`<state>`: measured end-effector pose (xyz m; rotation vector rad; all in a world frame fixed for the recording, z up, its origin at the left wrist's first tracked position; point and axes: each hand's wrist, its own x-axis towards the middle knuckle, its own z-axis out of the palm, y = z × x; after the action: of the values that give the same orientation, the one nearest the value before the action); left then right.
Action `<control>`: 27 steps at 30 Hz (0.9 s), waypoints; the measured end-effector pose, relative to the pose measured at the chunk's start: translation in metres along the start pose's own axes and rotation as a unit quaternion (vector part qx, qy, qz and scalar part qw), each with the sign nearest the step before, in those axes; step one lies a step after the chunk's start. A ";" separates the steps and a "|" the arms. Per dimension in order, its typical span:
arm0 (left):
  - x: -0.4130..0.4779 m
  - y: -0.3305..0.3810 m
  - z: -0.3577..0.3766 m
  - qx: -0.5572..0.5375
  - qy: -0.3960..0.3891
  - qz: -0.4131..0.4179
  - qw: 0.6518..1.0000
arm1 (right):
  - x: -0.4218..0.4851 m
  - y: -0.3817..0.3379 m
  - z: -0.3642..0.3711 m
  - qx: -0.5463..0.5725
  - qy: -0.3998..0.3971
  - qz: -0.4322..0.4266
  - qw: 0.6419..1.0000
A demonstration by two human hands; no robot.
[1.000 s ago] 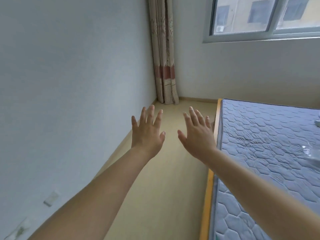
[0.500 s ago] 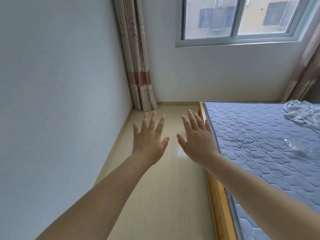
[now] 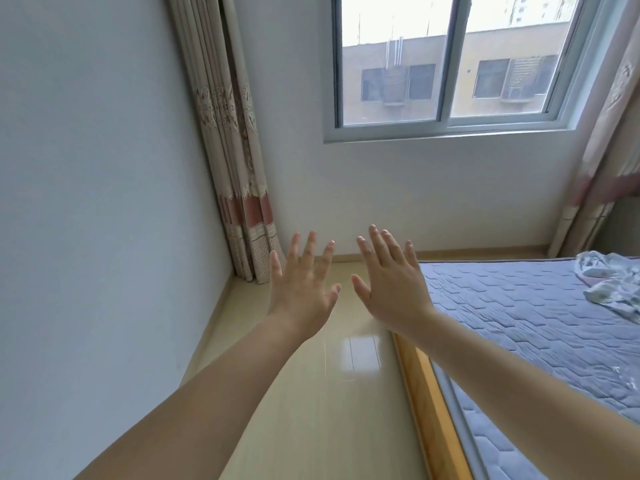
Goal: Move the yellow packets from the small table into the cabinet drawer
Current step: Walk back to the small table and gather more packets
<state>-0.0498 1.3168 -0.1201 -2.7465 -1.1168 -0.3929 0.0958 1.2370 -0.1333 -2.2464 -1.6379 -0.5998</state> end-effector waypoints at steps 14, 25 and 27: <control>0.354 -0.126 0.139 -0.057 -0.027 0.026 0.998 | 0.306 0.050 0.205 -0.040 -0.033 0.073 0.996; 0.653 -0.158 0.217 -0.094 -0.047 0.113 0.988 | 0.536 0.155 0.305 -0.083 -0.020 0.156 0.984; 0.700 -0.150 0.239 -0.080 -0.047 0.133 0.987 | 0.566 0.184 0.331 -0.084 -0.011 0.164 0.983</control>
<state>0.3711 1.9436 -0.1348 -3.0314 -0.7483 -0.3318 0.4724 1.8042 -0.1405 -2.5769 -1.2228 -0.6479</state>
